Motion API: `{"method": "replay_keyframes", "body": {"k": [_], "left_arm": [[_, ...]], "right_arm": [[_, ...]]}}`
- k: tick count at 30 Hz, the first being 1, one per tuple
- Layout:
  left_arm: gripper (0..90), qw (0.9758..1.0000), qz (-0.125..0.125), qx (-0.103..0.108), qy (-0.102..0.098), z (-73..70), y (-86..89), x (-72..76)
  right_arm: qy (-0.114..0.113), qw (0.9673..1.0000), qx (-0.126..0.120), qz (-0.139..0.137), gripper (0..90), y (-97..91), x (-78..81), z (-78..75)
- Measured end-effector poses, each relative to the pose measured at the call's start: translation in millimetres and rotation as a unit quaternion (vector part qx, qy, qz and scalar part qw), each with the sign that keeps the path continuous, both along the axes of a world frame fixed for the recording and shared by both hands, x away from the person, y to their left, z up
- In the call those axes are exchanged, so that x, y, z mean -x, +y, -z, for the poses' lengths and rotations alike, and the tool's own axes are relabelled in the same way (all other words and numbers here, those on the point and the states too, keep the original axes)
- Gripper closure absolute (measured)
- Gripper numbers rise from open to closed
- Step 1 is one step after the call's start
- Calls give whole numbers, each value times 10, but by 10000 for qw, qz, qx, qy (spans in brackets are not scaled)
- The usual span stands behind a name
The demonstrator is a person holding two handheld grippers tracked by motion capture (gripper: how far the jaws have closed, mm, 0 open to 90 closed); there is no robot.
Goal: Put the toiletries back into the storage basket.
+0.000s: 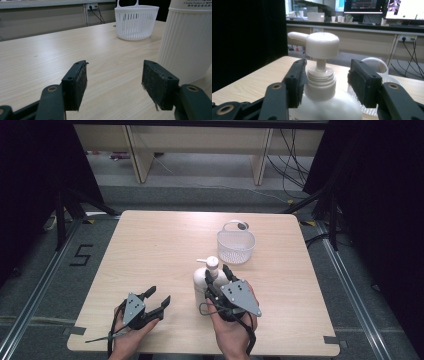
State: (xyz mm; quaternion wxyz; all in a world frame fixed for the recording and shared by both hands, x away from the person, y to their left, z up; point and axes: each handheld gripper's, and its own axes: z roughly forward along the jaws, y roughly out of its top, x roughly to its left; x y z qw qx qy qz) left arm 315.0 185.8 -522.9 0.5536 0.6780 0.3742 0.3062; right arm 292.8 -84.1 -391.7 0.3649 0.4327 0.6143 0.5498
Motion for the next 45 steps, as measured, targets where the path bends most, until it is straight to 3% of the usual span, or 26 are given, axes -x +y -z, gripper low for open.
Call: {"method": "replay_keyframes", "body": {"k": [6,7,11,22,23,24,29,39,42,45], "left_arm": [[362,10000,-6,22,-16,3,-4,-1],[362,10000,-2,33,-27,5,-6,-3],[362,10000,-14,-6,4,0,-4,1],[361,10000,-32,-21,9,-1,-7,2],[361,10000,-30,-27,10,-1,-6,2],[361,10000,-29,-23,10,-1,-6,2],[360,10000,-36,9,5,0,3,-1],[360,10000,-15,61,-40,7,0,-10],[360,10000,-19,53,-44,6,0,-9],[360,10000,-34,28,-25,3,1,-5]], "right_arm": [[-100,9999,133,26,534,47,-36,-30],[-29,10000,21,27,538,78,-38,-39],[-4,10000,-34,46,547,96,-56,-51],[-10,10000,-14,92,574,145,-104,-73],[-98,9998,95,132,577,130,-116,-71],[37,9999,-32,127,585,152,-113,-65],[63,9998,-108,138,593,155,-130,-58],[54,9996,-143,221,602,176,-137,-58],[-76,9998,-49,154,603,153,-137,-47],[-66,9998,-97,158,603,136,-140,-51]]}}
